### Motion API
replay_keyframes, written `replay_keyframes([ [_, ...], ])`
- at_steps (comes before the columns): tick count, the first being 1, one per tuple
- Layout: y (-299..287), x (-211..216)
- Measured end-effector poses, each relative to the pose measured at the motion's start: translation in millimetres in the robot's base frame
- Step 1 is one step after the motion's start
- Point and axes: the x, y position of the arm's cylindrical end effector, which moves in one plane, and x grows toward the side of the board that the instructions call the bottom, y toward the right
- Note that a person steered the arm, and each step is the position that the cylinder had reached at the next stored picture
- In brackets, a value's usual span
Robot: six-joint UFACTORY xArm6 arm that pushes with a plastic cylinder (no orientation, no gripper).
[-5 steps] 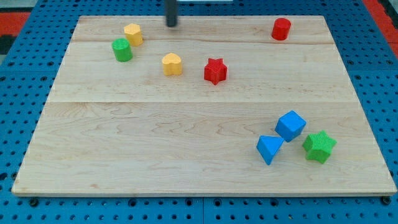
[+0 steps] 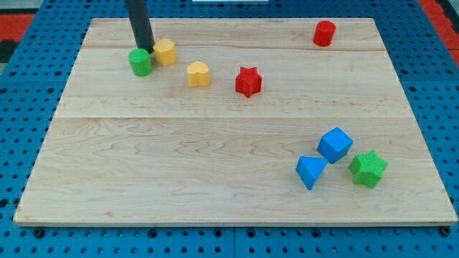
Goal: Place the yellow hexagon to the top of yellow heart
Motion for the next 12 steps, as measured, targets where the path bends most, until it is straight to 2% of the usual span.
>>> replay_keyframes([
  [1,73.5,13.1],
  [2,27.3,17.8],
  [3,31.0,55.4],
  [4,2.7,74.2],
  [6,6.5,73.8],
  [7,60.8,105.6],
  [8,190.4,111.5],
  [9,286.8,47.2],
  [10,316.8,-4.2],
  [11,234.2,62.6],
  [12,218.1,133.2],
])
